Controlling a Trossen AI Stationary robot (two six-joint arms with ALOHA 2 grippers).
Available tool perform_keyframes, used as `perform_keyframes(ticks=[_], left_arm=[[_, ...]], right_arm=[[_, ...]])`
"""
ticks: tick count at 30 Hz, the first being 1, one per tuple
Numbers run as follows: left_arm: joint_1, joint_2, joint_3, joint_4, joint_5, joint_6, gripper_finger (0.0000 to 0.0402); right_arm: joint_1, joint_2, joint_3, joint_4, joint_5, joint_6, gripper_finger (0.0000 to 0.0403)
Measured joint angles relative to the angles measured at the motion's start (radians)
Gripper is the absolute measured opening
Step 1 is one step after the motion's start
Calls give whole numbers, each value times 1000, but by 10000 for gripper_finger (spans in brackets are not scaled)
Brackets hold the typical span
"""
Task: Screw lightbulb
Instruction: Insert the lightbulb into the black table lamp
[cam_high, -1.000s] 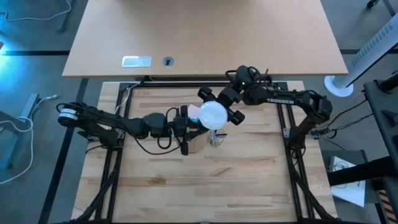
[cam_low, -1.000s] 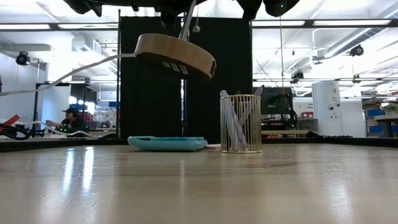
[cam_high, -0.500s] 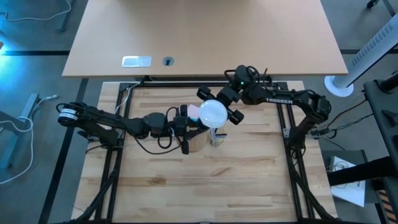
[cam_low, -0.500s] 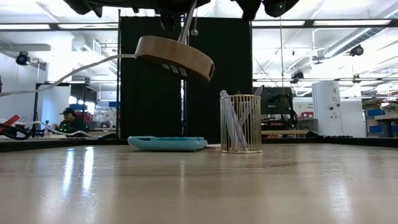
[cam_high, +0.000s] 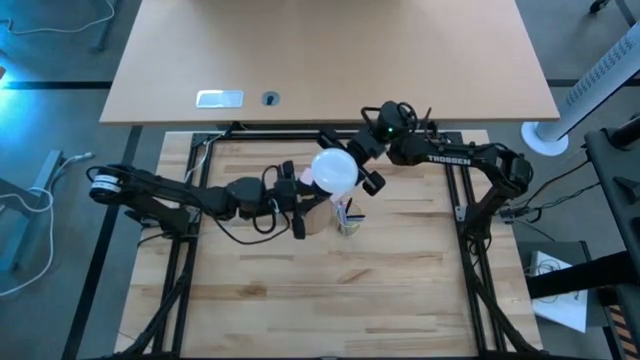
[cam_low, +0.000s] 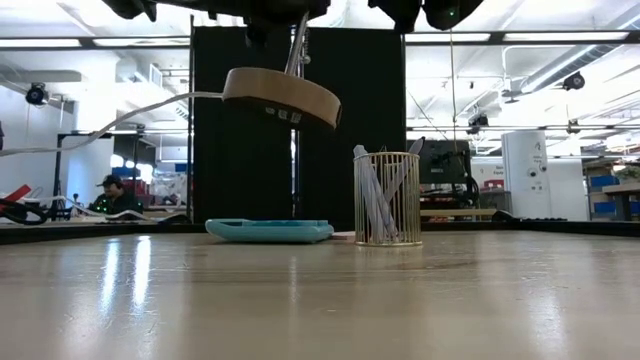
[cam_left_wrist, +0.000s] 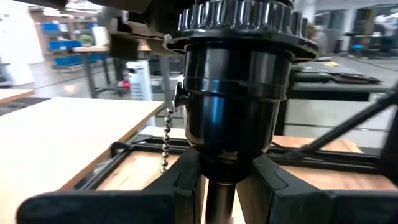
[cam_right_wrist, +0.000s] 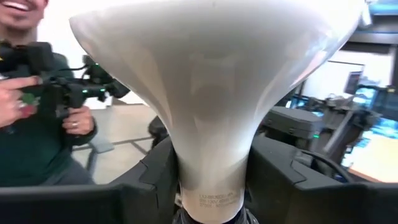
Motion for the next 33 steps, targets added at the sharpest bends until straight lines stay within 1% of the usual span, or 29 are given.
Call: perform_keyframes(ticks=[4,8,13,16,19,22,26,29,33], left_arm=[[1,-20,0,-22,-81,2,61],[1,-48,-1,-60,-204,12,61],[3,-59,-2,-78,-437,58,60],[11,-59,-2,-88,-526,68,60],[25,-59,-2,-86,-569,67,59],[52,-58,-2,-83,-600,63,59],[94,-58,-2,-90,-601,64,59],[116,-58,-2,-114,-587,63,60],[116,-58,-2,-123,-568,50,60]], right_arm=[[-9,0,0,-11,76,-11,149],[-17,-2,0,-53,194,-44,146],[-19,-7,2,-130,417,-121,149],[-18,-7,2,-152,541,-158,148],[-15,-7,2,-159,641,-168,146],[-11,-7,2,-167,765,-168,147],[-2,-7,2,-181,893,-168,150],[1,-6,1,-192,913,-172,153],[-7,-11,0,-209,862,-146,175]])
